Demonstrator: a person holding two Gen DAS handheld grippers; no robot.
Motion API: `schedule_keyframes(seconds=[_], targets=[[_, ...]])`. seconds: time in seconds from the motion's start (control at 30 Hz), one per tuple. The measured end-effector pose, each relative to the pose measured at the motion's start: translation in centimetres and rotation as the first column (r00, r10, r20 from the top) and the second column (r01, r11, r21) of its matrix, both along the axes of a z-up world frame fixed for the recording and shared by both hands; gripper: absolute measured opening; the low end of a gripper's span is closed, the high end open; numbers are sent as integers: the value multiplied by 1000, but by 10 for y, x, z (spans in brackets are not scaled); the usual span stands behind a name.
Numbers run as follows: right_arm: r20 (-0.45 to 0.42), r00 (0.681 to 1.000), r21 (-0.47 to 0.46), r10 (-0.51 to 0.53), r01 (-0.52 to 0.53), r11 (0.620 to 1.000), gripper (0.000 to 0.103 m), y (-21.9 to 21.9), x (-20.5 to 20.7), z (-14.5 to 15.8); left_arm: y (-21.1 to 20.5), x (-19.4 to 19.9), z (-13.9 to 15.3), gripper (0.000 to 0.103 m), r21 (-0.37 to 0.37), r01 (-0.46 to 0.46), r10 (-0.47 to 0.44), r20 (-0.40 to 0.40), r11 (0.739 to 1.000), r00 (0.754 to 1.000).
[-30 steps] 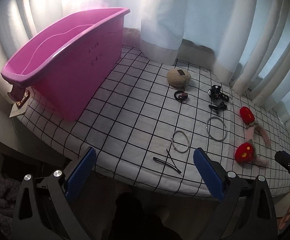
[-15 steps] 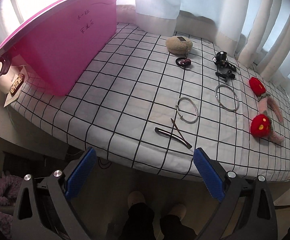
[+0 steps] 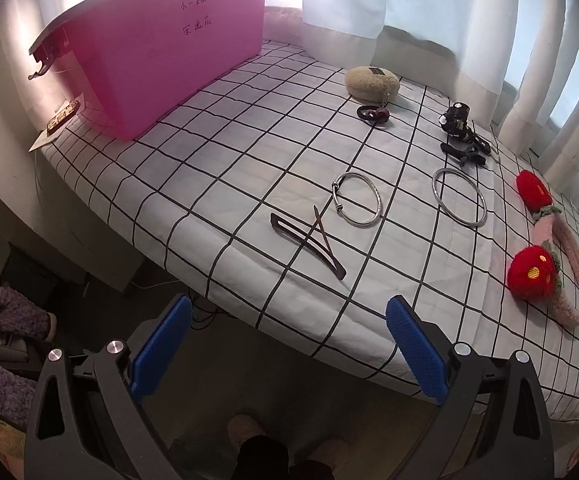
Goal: Organize jewelry
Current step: 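Move both tools back from the tub toward the table, then grasp the pink strawberry headband with the right tool while the left tool grasps the black hair clip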
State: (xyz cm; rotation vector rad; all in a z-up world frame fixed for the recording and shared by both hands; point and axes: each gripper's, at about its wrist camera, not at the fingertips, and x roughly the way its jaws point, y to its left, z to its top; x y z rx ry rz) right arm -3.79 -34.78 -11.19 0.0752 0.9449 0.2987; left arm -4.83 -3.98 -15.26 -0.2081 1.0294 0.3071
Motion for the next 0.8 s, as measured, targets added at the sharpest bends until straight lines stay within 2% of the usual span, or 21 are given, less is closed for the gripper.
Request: schedule_keyframes(seconds=[0.17, 0.33, 0.53, 0.67, 0.8], targets=[[51, 999, 3, 8, -8, 1000, 68, -4, 4, -14, 0, 5, -24, 96, -3, -26, 26, 11, 1000, 1000], [55, 998, -16, 19, -18, 1000, 68, -3, 9, -29, 4, 15, -38, 96, -4, -42, 43, 40, 999, 998], [87, 996, -50, 30, -25, 998, 68, 3, 9, -31, 9, 27, -43, 96, -17, -60, 61, 73, 998, 995], [125, 991, -59, 58, -51, 997, 68, 6, 11, -29, 5, 31, -43, 96, 30, -55, 52, 96, 998, 994], [128, 987, -87, 93, -82, 993, 68, 11, 18, -32, 2, 33, -43, 97, 34, -40, 36, 110, 999, 993]])
